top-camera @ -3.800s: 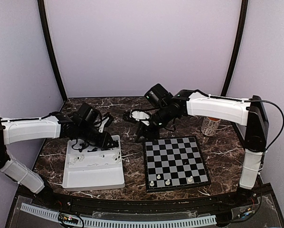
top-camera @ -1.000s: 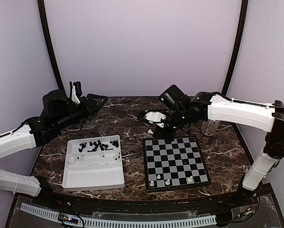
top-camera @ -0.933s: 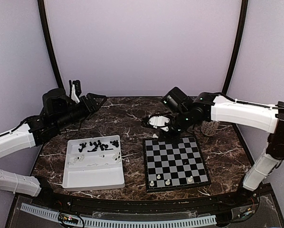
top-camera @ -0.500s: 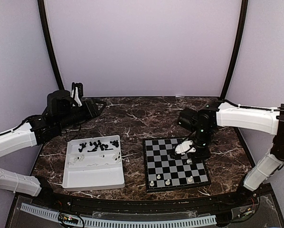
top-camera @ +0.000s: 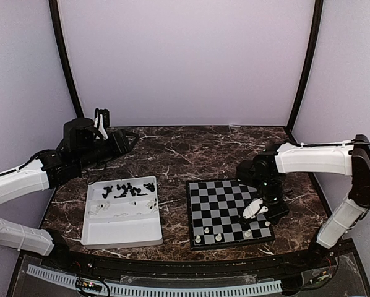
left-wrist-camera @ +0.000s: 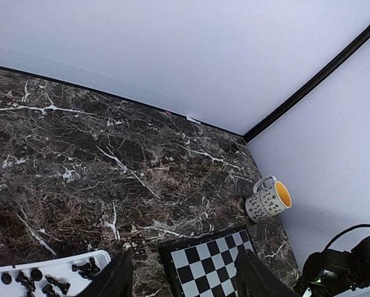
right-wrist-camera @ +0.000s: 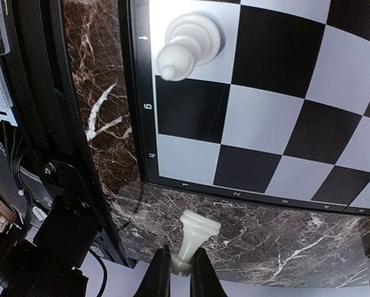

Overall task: Set up the chess pieces on the board
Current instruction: Place the rook at h1.

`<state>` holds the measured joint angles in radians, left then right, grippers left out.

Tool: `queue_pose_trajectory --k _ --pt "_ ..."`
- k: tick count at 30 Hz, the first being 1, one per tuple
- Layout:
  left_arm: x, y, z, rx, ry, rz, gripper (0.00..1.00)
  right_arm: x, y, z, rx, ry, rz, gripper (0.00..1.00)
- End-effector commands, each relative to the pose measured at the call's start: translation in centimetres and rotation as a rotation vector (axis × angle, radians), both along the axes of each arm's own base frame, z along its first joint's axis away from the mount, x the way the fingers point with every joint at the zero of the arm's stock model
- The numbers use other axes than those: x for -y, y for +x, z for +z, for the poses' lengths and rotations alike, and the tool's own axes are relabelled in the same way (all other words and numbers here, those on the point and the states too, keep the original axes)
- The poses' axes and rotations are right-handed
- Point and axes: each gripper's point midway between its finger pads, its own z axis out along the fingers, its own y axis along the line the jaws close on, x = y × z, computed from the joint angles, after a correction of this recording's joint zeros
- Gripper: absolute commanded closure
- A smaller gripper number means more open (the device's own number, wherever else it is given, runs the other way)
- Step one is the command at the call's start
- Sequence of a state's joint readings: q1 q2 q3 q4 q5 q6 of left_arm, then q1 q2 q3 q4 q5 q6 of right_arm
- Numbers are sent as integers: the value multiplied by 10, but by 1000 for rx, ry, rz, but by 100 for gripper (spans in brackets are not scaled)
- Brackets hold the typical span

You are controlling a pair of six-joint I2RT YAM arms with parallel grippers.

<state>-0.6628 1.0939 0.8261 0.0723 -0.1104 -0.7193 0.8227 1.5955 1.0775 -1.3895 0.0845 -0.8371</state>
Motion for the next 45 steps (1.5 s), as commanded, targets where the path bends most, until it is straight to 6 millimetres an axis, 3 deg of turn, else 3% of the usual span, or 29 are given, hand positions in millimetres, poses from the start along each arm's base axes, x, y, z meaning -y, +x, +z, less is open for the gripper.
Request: queue_pose_trajectory --k 1,23,35,45 --pt "-5 0 2 9 2 12 41 5 -3 -2 -25 -56 14 92" --pt "-8 -3 -9 -17 -5 19 41 5 -24 -18 -114 -122 54 90" --pt "-8 -5 -13 -24 -7 19 41 -2 -18 -23 -100 -119 40 89" --pt "-8 -6 -15 -27 -9 16 40 -3 -14 -24 -81 -123 39 78"
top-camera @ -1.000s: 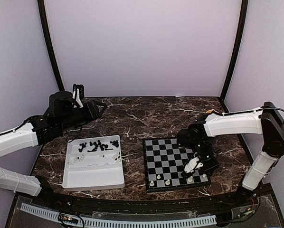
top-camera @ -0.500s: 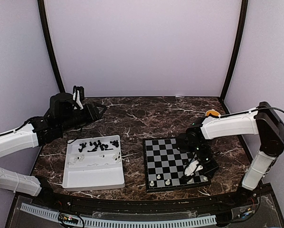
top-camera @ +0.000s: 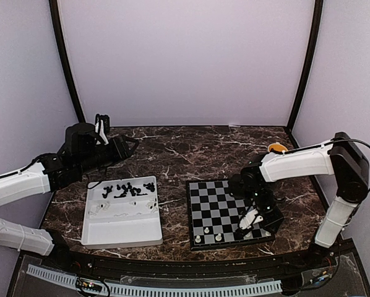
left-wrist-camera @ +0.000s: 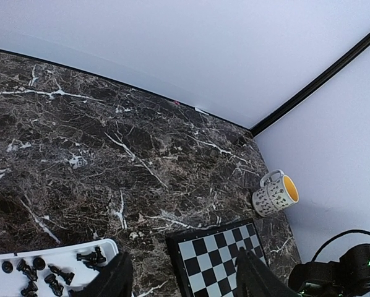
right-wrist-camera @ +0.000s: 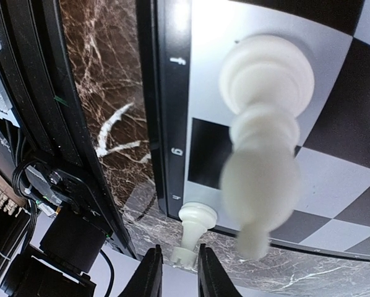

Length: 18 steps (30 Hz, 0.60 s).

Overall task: Set up the chess pieces on the board
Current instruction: Place the rook at h1.

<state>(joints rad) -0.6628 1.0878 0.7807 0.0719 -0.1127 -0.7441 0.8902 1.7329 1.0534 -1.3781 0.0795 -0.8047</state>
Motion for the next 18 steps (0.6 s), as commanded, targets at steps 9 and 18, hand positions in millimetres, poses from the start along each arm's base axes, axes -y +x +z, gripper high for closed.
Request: queue_pose_trajectory --k 9,18 --pt "-6 -3 3 14 -15 7 40 -18 9 4 26 52 -10 82" --pt "-5 -3 2 11 -14 4 40 -19 10 4 30 55 -8 84"
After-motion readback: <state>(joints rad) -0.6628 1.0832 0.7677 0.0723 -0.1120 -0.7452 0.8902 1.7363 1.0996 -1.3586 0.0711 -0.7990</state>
